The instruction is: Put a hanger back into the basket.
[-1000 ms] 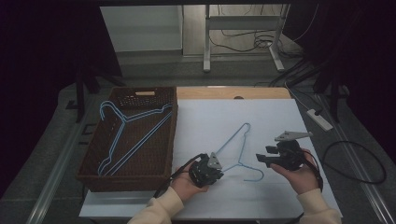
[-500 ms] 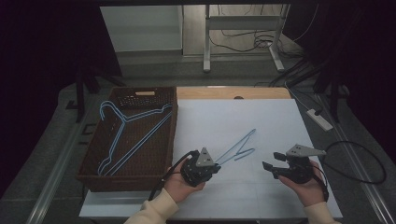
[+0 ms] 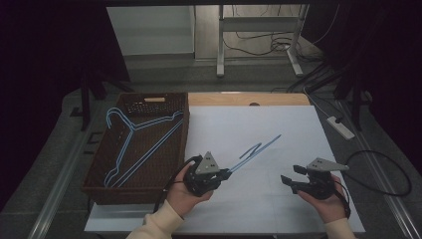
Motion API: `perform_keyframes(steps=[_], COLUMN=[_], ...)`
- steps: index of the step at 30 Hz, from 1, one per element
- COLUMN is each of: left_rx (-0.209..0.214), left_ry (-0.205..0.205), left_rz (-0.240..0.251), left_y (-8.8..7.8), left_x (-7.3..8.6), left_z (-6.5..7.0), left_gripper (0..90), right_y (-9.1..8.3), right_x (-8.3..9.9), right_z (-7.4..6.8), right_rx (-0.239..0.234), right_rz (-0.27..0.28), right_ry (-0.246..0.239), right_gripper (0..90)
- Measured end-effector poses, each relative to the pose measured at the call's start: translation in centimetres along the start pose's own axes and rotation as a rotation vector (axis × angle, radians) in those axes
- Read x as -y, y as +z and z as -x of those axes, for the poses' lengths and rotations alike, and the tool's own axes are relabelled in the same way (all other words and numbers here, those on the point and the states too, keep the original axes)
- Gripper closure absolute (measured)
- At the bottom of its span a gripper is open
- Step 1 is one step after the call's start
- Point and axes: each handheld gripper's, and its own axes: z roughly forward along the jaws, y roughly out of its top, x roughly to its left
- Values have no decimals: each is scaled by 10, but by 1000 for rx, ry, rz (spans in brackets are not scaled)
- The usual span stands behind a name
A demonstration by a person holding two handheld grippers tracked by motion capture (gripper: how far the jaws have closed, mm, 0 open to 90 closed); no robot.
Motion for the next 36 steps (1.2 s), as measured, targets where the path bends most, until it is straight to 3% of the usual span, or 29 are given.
perform_keyframes(steps=[8,13,18,23,36], left_rx=[9,-43,-63,-69,-142], left_ry=[-20,-33,-50,-89,-137], left_rz=[69,130,156,221,277], left_y=[-28,-53,-70,-95,-142], left_x=[-9,-10,-9,-8,0], left_z=[-9,-19,-27,-39,-65], left_gripper=[861,861,861,861,862], right_y=[1,4,4,6,10], right_x=[1,2,3,4,4], right_z=[1,-3,-3,-3,-7], right_rx=[3,7,4,7,23], right_rz=[16,-2,-9,-18,-47], right_ry=[-3,-31,-30,-34,-51], right_gripper=[352,351,348,339,324])
